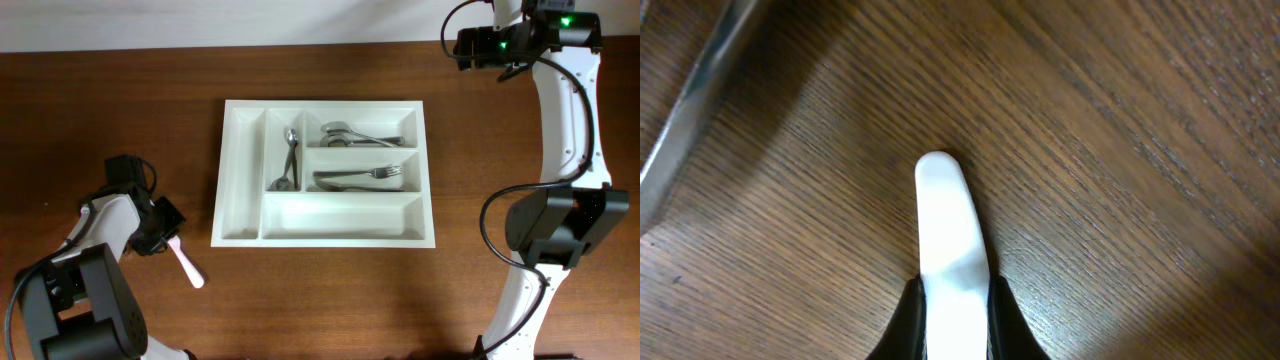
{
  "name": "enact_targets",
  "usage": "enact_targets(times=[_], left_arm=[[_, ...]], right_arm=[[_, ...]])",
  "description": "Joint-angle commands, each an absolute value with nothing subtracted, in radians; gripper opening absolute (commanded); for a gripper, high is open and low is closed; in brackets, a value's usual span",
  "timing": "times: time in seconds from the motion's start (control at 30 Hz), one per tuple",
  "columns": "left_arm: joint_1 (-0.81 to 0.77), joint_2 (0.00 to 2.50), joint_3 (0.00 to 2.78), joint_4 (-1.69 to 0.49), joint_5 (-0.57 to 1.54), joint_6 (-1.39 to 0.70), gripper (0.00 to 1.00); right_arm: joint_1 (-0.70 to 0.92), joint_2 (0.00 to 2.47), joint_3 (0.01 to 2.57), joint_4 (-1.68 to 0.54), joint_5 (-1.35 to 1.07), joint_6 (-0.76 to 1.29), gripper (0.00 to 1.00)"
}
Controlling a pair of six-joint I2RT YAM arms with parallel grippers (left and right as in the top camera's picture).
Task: Pack container
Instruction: 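Move the left gripper down to the pink plastic knife and grasp it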
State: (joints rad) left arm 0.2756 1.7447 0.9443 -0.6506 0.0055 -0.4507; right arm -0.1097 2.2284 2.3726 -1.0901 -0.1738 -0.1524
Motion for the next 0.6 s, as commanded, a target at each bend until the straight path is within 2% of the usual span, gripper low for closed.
enact_targets(times=[0.0,0.17,0.57], left_arm=[[0.271,1.822,0.899,-0.648,0.083,-0.452,0.02],[0.271,1.821,0.928,-0.659,0.083,-0.451,0.02],[0.271,1.777,1.314,-0.894,0.079,-0.429,0.02]], right_arm=[[-0.106,2.223,2.377,-1.088,-0.171,-0.141,0.99],[-0.106,2.223,2.377,-1.088,-0.171,-0.141,0.99],[-0.106,2.223,2.377,-1.088,-0.171,-0.141,0.99]])
